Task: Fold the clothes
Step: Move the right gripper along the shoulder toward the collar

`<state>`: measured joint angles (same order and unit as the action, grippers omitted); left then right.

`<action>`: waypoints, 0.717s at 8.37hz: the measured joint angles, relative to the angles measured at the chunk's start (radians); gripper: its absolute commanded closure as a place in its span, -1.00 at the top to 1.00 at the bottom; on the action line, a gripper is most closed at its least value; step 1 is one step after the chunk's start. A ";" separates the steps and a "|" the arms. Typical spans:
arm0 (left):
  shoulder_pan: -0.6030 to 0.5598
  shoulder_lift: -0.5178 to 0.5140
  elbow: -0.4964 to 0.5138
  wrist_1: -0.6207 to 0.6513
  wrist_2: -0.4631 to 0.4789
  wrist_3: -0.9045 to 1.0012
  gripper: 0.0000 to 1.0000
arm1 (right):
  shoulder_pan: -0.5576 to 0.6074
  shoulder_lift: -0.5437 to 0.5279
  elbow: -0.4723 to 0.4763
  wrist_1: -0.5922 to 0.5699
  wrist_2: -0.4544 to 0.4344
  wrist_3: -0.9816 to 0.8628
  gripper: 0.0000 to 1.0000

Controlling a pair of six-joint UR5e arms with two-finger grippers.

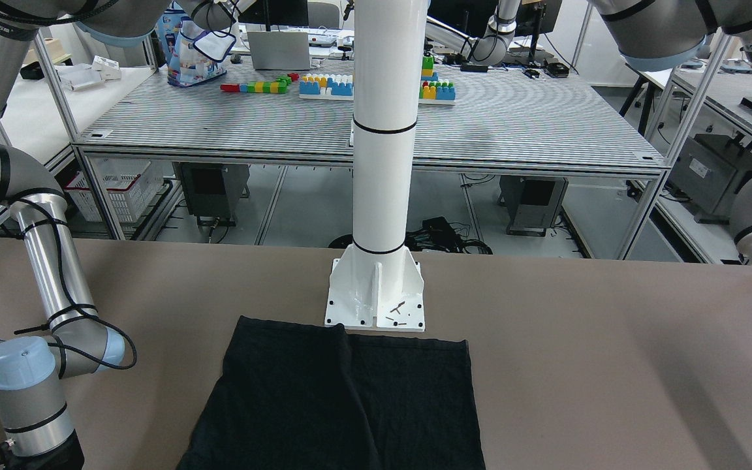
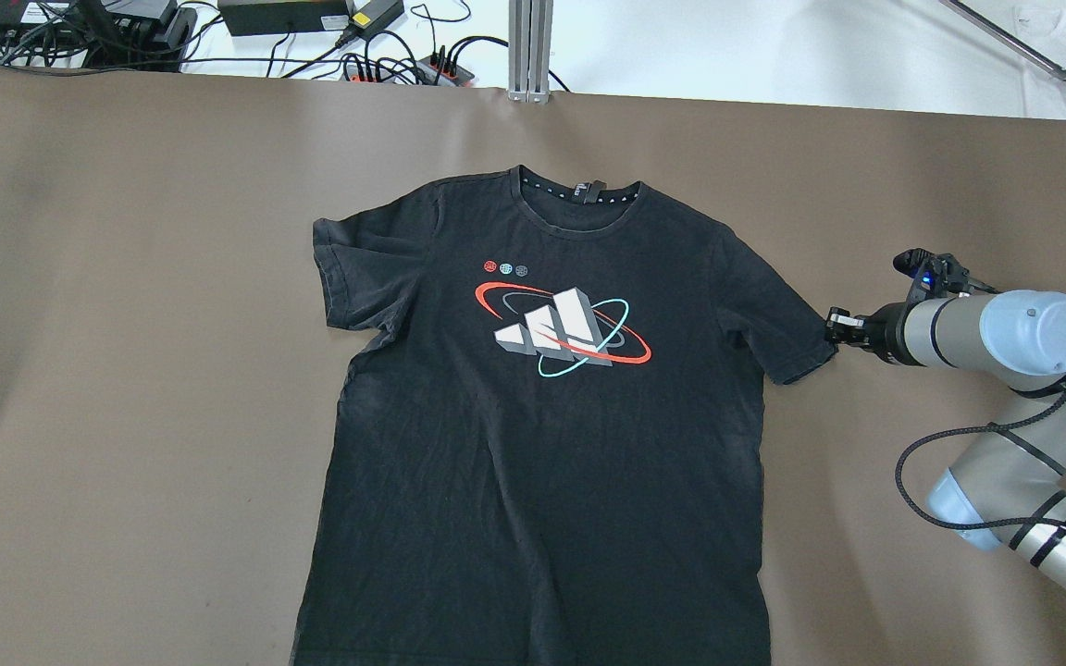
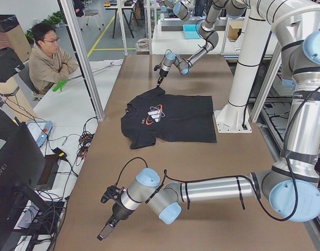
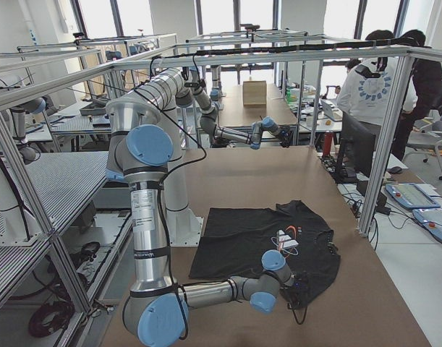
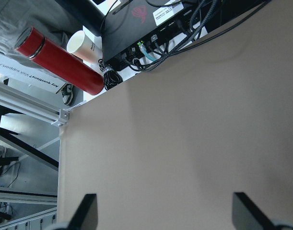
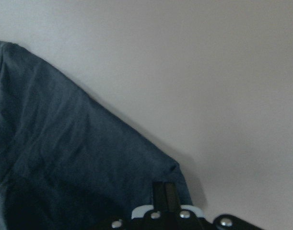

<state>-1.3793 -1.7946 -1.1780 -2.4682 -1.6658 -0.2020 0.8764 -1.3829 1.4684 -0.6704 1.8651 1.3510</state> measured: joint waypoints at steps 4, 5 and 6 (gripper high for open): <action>0.013 0.001 0.000 0.000 -0.001 -0.014 1.00 | -0.004 0.139 0.076 -0.170 0.042 0.018 -1.00; 0.023 0.001 0.001 0.000 0.000 -0.030 1.00 | -0.007 0.184 0.078 -0.209 0.040 0.023 -1.00; 0.030 0.001 0.001 0.000 0.001 -0.041 1.00 | -0.008 0.225 0.076 -0.240 0.036 0.033 -1.00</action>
<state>-1.3492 -1.7934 -1.1768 -2.4682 -1.6649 -0.2432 0.8680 -1.1579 1.5439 -0.9100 1.9010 1.3839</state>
